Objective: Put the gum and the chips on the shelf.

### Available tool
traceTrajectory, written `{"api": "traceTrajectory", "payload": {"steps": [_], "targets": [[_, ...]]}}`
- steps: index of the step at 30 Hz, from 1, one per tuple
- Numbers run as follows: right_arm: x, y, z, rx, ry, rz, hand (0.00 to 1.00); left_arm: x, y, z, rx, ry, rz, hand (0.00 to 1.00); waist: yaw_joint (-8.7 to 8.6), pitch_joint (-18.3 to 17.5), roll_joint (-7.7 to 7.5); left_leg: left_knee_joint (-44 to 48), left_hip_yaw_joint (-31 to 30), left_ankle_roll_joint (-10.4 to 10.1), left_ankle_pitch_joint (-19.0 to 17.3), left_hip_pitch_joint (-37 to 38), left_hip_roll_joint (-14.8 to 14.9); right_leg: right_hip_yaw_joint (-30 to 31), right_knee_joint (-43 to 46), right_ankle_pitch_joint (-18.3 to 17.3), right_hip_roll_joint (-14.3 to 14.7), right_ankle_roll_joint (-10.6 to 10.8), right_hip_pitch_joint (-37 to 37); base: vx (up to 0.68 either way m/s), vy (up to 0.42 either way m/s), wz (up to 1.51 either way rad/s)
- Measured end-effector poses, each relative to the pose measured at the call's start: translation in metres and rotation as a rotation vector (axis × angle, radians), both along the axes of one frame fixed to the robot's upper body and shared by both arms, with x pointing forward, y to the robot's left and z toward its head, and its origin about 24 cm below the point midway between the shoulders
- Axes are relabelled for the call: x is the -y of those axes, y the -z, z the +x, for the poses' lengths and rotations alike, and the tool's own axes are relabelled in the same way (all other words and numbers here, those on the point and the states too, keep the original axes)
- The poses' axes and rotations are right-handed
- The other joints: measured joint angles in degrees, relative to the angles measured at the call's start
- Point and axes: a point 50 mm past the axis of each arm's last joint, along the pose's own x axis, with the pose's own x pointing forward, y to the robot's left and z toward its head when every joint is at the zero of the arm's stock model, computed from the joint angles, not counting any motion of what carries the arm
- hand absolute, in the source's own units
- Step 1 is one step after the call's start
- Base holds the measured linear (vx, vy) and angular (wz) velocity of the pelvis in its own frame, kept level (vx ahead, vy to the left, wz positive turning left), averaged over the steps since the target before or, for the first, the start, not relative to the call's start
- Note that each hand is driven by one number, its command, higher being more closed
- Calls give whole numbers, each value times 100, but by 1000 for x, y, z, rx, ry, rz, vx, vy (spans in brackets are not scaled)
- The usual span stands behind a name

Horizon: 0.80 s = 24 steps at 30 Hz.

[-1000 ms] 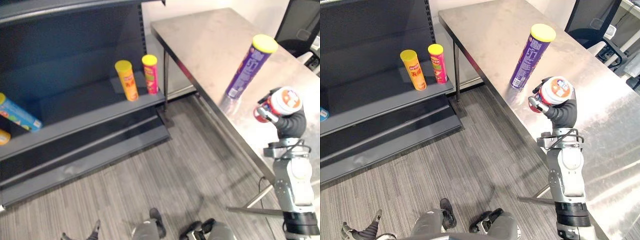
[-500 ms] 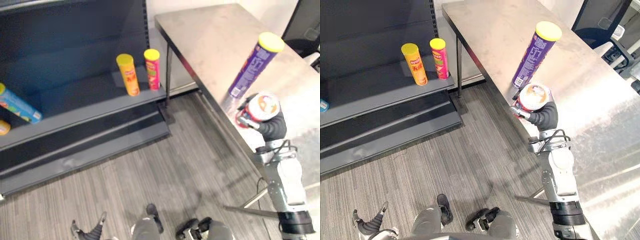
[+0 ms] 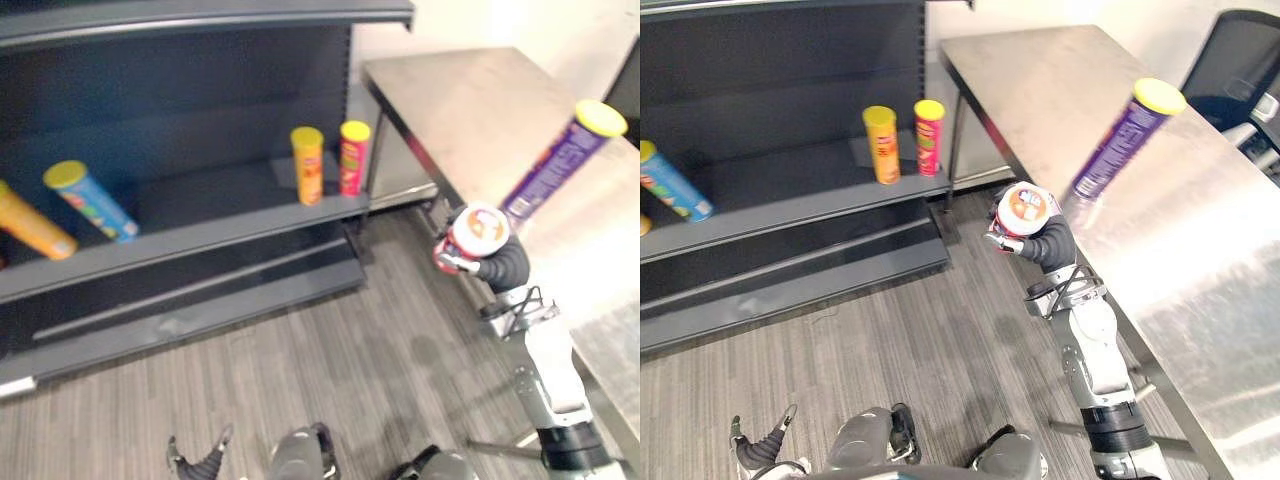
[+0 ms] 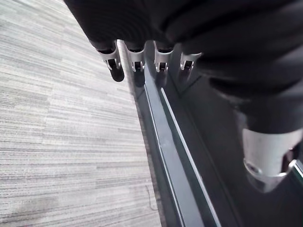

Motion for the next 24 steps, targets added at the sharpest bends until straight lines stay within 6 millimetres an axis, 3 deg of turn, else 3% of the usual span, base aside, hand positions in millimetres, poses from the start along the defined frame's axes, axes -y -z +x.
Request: {"api": "traceTrajectory", "payload": {"steps": [1, 2, 4, 8, 14, 20, 21, 24], "targets": [[2, 10, -6, -44, 30, 16, 100, 1, -1, 3, -6, 58, 21, 0, -104, -58, 60, -128, -431, -37, 30, -24, -145, 879, -145, -203, 434, 362, -95, 81, 84, 187], [2, 18, -13, -78, 44, 27, 100, 1, -1, 4, -18, 99, 36, 0, -146, -152, -18, -274, -699, -44, 118, -30, -331, 1404, -350, -330, 684, 573, -193, 94, 75, 177], [-4, 22, -15, -90, 26, 31, 100, 2, 1, 2, -35, 115, 39, 0, -102, -201, -76, -359, -911, -14, 167, -10, -568, 1717, -638, -408, 854, 721, -444, 104, 59, 107], [-5, 21, -17, -63, 27, 43, 100, 5, 3, 1, -48, 133, 35, 0, -144, -237, -41, -323, -1174, 92, 231, 32, -880, 2445, -1557, -389, 1293, 782, -707, 99, 46, 69], [-3, 20, -16, -64, 34, 59, 100, 5, 3, 1, -45, 126, 30, 0, -95, -323, -3, -309, -1465, 55, 242, 73, -860, 2402, -2315, -445, 1443, 897, -278, 100, -80, 31], [-1, 17, -14, -56, 32, 92, 100, 6, 3, 4, -20, 167, -8, 0, -169, -373, -39, -657, -1532, -195, 419, 62, -767, 2189, -2807, -441, 1562, 898, -130, -36, -123, 2], [1, 17, -14, -55, 35, 91, 100, 6, 4, 4, -21, 185, -27, 0, -265, -376, -38, -818, -1598, -248, 457, 57, -764, 2092, -2855, -430, 1556, 910, -106, -85, -153, 31], [7, 16, -15, -47, 53, 89, 100, 8, 10, 0, -45, 216, -112, 0, -301, -417, -33, -1069, -1087, -313, 481, 162, -483, 1970, -2966, -374, 1567, 906, -44, -39, -128, 22]]}}
